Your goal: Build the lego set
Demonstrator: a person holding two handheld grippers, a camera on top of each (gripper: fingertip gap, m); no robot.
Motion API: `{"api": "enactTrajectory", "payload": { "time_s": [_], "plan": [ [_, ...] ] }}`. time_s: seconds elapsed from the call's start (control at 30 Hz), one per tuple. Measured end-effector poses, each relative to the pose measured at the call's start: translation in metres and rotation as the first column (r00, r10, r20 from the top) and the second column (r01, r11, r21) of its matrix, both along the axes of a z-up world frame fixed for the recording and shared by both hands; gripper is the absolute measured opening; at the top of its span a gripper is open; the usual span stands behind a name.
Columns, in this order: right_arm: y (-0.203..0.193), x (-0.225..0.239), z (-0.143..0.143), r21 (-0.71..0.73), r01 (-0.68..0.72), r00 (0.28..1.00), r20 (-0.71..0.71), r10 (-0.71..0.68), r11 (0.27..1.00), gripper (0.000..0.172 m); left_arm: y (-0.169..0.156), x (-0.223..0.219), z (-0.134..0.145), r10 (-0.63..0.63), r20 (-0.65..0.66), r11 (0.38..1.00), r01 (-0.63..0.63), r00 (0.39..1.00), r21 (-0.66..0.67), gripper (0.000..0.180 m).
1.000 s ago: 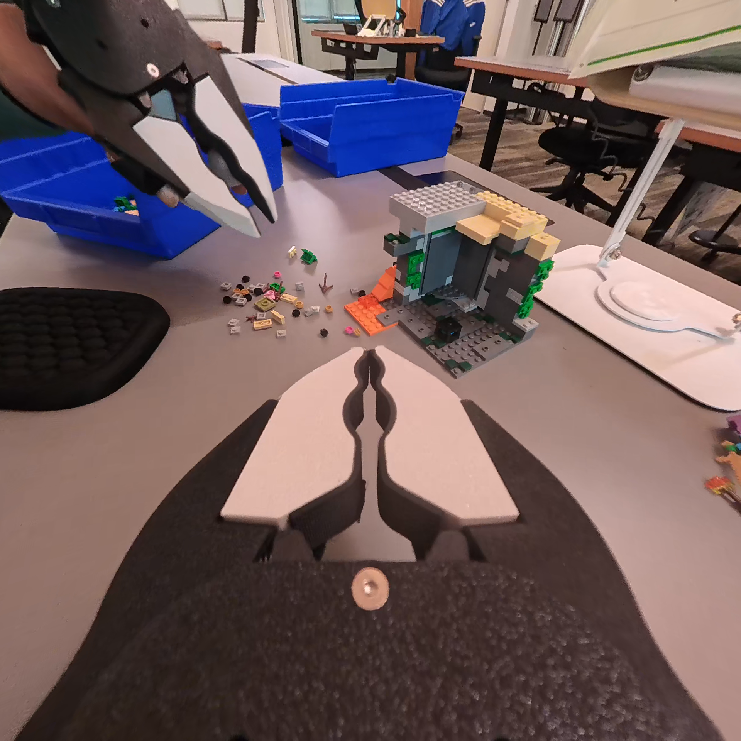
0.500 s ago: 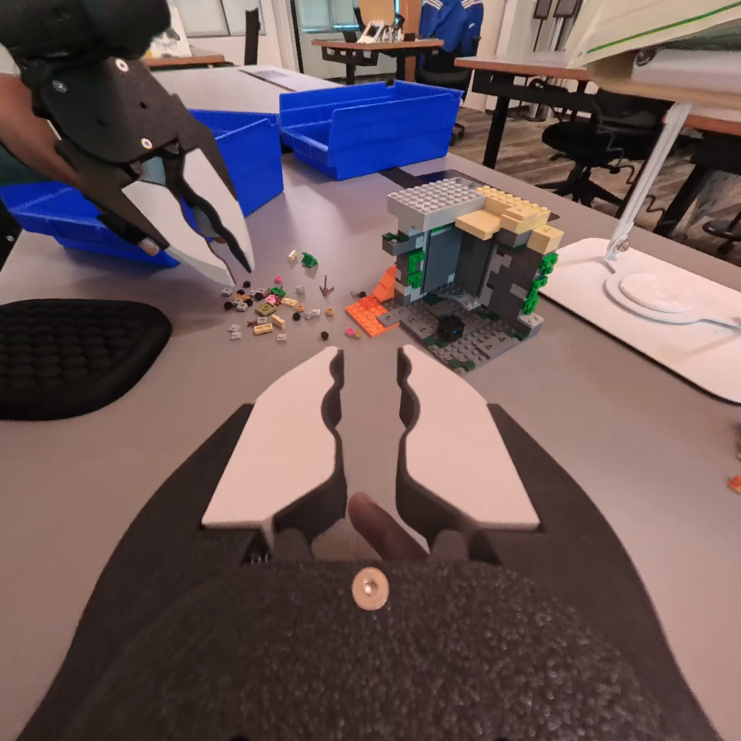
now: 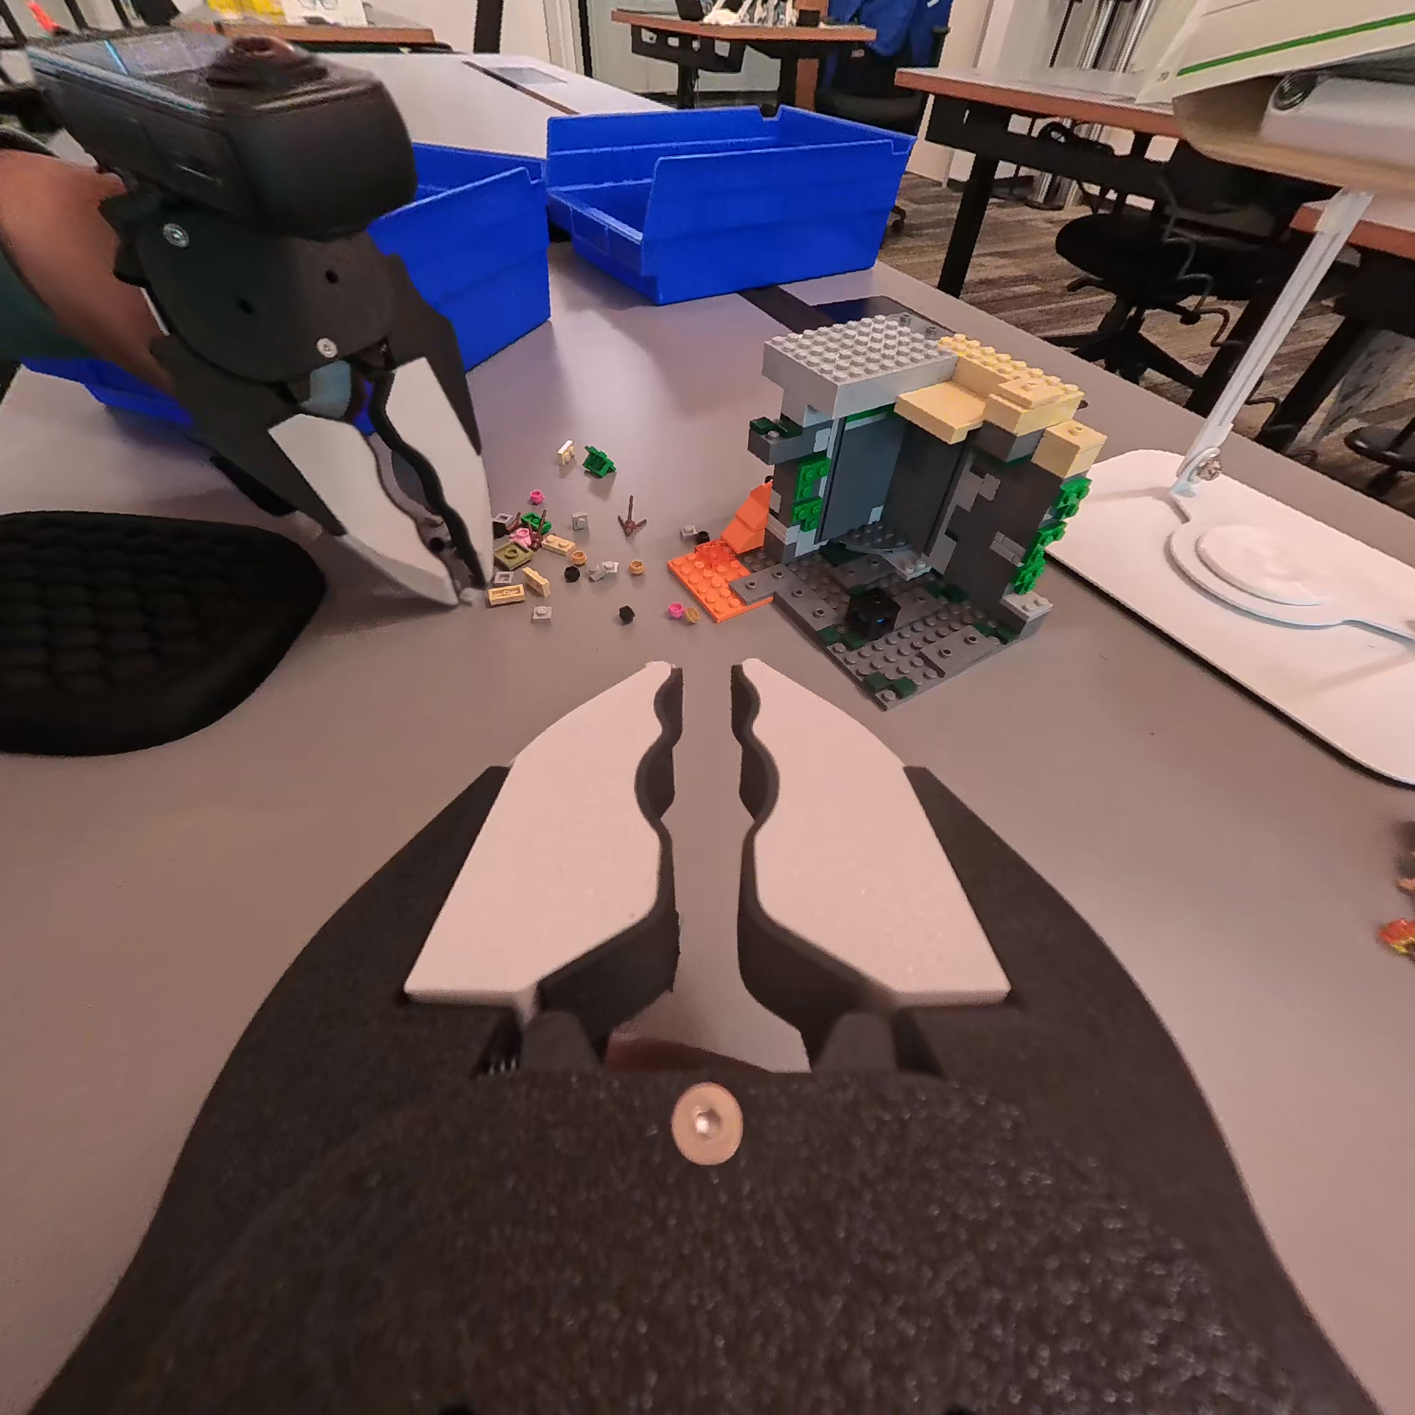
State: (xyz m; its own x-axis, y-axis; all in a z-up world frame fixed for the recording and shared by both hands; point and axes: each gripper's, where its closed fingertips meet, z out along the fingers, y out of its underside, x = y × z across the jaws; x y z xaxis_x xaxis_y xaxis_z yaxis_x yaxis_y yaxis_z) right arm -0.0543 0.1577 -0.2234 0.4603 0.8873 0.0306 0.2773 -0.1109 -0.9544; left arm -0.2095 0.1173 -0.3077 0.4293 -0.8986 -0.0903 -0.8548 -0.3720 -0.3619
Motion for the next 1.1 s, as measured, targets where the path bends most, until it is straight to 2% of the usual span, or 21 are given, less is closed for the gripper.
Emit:
{"api": "enactTrajectory", "payload": {
  "time_s": [0.13,0.27,0.5,0.63,0.87,1.1],
  "plan": [
    [0.000,-0.001,-0.001,0.001,-0.002,1.000,0.006,0.002,1.000,0.011,0.014,-0.015,-0.001,0.053,-0.021,0.999,-0.053,0.998,0.013,0.008],
    [0.000,-0.001,-0.001,0.005,-0.001,1.000,0.012,0.001,1.000,0.010,0.026,-0.024,0.005,0.103,-0.020,0.994,-0.102,0.994,0.045,0.012],
    [-0.002,-0.003,-0.003,0.002,-0.012,1.000,0.021,0.012,1.000,0.010,0.027,0.017,0.020,0.069,0.114,0.990,-0.083,0.991,0.118,0.017],
    [-0.004,-0.004,-0.005,0.002,-0.017,0.999,0.030,0.017,1.000,0.010,0.050,0.047,0.021,0.093,0.189,0.976,-0.127,0.978,0.179,0.018],
    [-0.002,-0.002,-0.003,0.004,-0.008,1.000,0.026,0.008,1.000,0.009,0.091,0.068,0.008,0.218,0.230,0.962,-0.249,0.948,0.115,0.017],
    [-0.002,-0.002,-0.003,0.001,-0.011,1.000,0.026,0.011,1.000,0.009,0.087,0.062,-0.001,0.202,0.181,0.972,-0.219,0.963,0.082,0.005]
  ]
}}
